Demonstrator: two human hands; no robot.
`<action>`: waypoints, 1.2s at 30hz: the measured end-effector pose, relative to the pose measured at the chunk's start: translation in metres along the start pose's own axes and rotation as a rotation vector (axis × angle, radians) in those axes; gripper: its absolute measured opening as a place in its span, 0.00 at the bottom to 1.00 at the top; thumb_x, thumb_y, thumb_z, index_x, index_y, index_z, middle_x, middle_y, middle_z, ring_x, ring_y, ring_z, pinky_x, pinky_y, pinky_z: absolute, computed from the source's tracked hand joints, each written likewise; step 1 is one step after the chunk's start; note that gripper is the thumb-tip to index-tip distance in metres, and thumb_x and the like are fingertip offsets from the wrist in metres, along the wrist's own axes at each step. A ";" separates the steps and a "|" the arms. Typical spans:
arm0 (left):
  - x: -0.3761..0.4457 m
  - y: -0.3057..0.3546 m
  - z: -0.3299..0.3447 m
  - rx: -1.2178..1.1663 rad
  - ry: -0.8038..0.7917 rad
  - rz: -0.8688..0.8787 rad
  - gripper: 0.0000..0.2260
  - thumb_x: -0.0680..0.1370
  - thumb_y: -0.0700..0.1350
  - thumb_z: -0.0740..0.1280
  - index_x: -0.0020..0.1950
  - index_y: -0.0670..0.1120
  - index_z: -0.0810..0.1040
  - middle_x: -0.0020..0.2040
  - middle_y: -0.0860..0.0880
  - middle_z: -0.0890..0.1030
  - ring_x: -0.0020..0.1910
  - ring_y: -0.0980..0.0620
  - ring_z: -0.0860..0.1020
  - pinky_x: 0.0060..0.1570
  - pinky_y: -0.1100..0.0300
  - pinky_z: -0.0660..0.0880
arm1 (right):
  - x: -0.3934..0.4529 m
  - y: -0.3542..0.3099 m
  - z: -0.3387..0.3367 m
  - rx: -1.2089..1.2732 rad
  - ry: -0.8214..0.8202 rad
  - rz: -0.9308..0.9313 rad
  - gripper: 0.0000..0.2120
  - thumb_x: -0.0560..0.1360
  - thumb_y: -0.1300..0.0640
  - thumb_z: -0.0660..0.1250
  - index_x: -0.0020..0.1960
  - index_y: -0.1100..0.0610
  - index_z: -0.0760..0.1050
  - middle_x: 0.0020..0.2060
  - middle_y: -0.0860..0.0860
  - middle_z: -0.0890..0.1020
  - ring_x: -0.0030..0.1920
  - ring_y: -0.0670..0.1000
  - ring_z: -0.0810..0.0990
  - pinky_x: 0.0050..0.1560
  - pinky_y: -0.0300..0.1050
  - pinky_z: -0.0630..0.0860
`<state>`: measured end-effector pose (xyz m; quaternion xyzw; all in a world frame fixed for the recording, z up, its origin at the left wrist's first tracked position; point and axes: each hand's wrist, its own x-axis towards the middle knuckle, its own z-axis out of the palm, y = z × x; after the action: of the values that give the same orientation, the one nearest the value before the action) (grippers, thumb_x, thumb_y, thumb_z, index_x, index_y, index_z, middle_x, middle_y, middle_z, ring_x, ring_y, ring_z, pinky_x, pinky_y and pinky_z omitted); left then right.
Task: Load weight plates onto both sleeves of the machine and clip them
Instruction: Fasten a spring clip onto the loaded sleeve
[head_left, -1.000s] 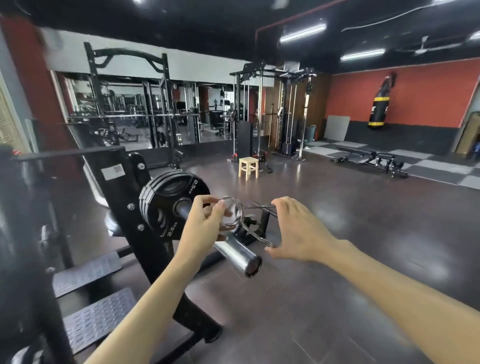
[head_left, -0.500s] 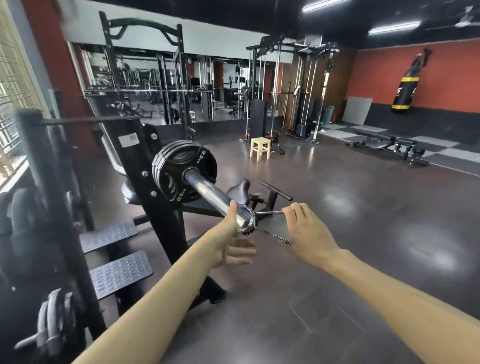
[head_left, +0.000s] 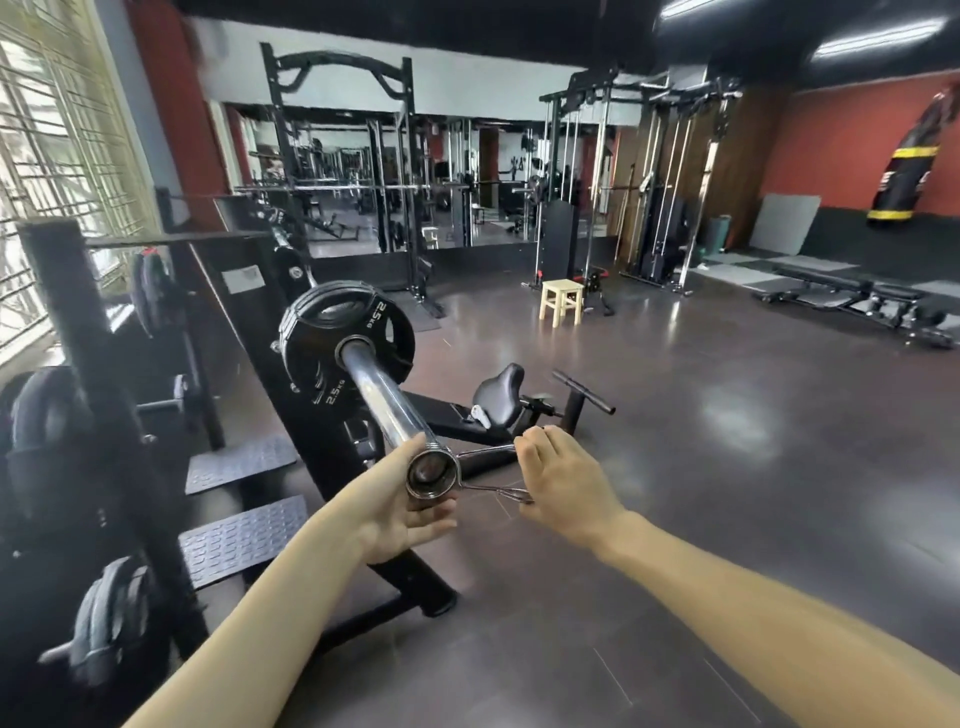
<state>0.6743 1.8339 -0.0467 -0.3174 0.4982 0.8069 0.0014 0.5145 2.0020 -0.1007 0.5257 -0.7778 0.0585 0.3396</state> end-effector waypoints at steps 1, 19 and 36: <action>0.002 -0.003 0.002 -0.019 0.011 0.025 0.22 0.79 0.61 0.65 0.56 0.42 0.80 0.45 0.40 0.82 0.40 0.45 0.80 0.48 0.49 0.81 | 0.001 0.003 0.007 0.010 0.022 -0.012 0.42 0.50 0.51 0.83 0.56 0.64 0.67 0.47 0.58 0.81 0.43 0.59 0.79 0.49 0.50 0.80; 0.014 -0.020 0.019 -0.068 0.257 0.223 0.25 0.78 0.62 0.65 0.59 0.41 0.79 0.49 0.41 0.85 0.44 0.46 0.82 0.53 0.50 0.80 | 0.023 0.024 0.057 0.085 0.150 -0.156 0.36 0.55 0.61 0.81 0.58 0.63 0.67 0.46 0.60 0.80 0.42 0.60 0.79 0.50 0.53 0.79; 0.018 -0.013 0.010 -0.165 0.112 0.219 0.26 0.81 0.62 0.58 0.54 0.40 0.81 0.43 0.40 0.84 0.37 0.48 0.78 0.57 0.49 0.74 | 0.037 0.034 0.044 0.020 0.226 -0.236 0.22 0.68 0.67 0.70 0.59 0.63 0.66 0.47 0.61 0.79 0.41 0.61 0.76 0.49 0.62 0.79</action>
<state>0.6592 1.8428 -0.0630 -0.3045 0.4609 0.8216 -0.1406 0.4566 1.9681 -0.1031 0.6069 -0.6670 0.0848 0.4239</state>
